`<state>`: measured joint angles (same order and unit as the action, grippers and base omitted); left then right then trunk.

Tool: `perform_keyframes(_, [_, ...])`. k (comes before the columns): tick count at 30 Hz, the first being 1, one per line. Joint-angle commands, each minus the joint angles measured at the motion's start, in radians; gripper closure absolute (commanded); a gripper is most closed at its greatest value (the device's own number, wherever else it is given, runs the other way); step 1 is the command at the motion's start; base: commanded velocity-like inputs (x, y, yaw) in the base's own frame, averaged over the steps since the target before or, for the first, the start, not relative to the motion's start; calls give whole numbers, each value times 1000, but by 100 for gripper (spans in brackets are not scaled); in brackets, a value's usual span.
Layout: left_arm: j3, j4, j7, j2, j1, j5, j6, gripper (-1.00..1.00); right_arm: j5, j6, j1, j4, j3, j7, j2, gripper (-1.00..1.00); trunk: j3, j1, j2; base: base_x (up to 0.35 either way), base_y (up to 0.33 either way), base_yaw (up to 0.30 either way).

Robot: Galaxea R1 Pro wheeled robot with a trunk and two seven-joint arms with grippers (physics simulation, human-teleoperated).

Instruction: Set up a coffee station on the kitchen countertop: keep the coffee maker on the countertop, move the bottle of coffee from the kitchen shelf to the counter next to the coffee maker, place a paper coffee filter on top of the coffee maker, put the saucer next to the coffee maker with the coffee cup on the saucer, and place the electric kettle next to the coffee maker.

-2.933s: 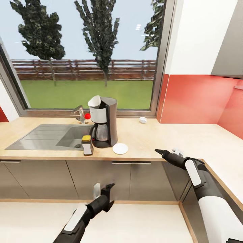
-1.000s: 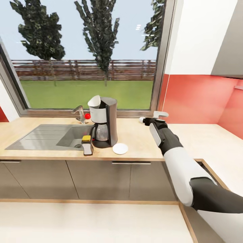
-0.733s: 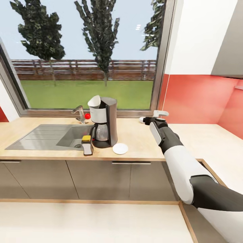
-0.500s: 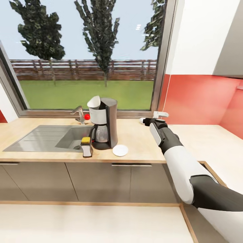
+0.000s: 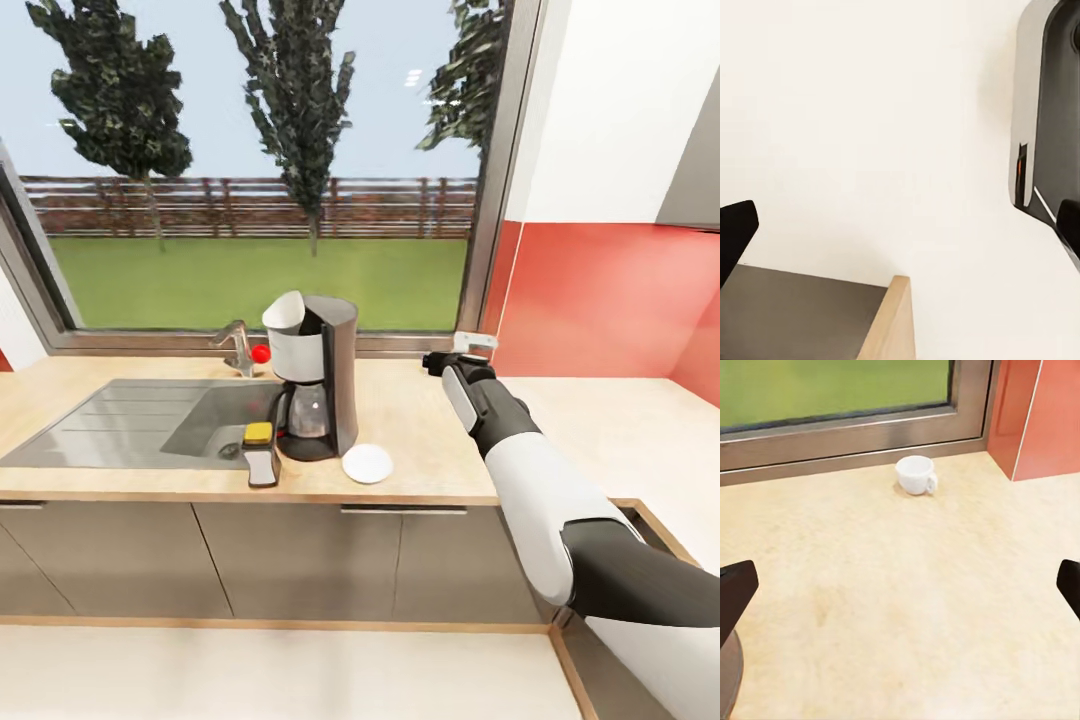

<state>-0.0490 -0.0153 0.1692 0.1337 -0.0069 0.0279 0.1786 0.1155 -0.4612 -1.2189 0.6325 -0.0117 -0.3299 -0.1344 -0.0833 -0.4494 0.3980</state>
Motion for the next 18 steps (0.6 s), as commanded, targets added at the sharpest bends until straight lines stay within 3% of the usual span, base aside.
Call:
perform_keyframes(1, [-5,-2,4,0,-1,3,4,-100,10,-3,-1,0,-1,-8,0,-100,-2,-1,2,16,8,0])
perform_keyframes(10, [-4,-2,5,-4,-1,3,1,-100,10,-2,0,-1,-1,-8,1,-100,-2,-1,2,44,2,0])
perform_keyframes(18, [-3,-2,7,-8,-1,2,0,-100,8,-4,1,-3,-1,-9,1,-100,-2,-1,2,292,0,0])
